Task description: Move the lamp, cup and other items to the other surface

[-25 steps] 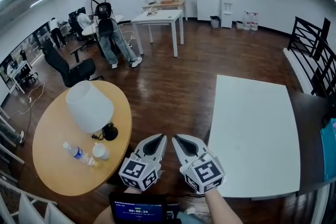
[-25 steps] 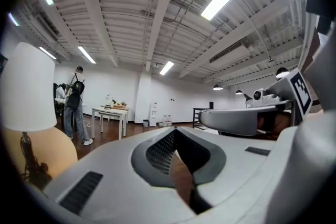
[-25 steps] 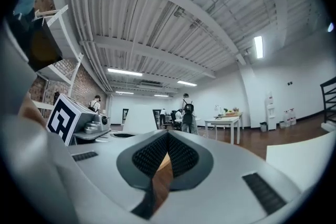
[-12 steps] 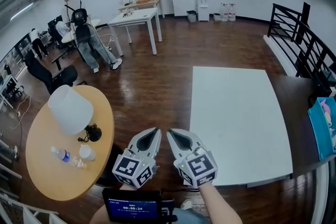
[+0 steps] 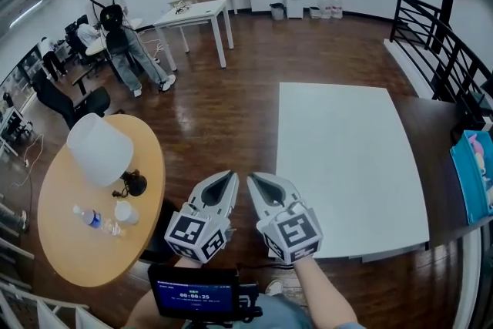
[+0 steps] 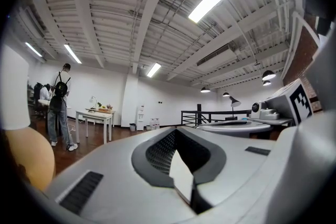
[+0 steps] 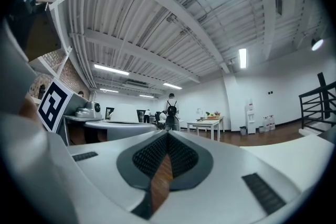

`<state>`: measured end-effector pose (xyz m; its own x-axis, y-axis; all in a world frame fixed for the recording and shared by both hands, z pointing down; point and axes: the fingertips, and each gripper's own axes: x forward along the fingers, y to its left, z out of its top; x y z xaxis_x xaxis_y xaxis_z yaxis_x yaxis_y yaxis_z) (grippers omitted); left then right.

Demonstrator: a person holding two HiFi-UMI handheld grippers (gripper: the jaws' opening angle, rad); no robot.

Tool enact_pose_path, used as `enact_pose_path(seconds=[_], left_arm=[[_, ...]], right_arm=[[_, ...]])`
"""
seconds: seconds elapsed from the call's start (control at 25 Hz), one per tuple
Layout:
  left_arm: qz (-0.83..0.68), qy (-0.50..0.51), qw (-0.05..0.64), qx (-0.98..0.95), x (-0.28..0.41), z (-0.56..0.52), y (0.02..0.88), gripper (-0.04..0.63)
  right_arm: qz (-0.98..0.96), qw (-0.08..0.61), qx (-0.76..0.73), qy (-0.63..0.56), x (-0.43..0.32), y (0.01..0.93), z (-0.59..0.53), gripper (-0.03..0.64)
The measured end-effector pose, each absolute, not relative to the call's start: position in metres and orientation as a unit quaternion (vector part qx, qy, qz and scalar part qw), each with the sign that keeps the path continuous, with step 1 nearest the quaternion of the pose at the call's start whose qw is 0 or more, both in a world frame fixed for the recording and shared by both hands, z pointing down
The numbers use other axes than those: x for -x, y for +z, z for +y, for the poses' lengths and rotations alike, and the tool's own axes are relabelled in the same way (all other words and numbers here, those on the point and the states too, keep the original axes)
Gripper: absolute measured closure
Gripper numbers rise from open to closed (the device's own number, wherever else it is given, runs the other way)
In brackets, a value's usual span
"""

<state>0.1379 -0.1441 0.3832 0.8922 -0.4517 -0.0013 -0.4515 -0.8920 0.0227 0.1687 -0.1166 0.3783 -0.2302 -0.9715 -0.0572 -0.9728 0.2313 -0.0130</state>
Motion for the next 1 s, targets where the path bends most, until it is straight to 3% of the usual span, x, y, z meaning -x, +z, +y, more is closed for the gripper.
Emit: enact_pose_path(seconds=[1.0], left_arm=[[-0.205, 0.009, 0.011, -0.979, -0.162, -0.125, 0.387, 0.588]], right_arm=[[0.762, 0.024, 0.646, 0.039, -0.192, 0.377, -0.1, 0.614]])
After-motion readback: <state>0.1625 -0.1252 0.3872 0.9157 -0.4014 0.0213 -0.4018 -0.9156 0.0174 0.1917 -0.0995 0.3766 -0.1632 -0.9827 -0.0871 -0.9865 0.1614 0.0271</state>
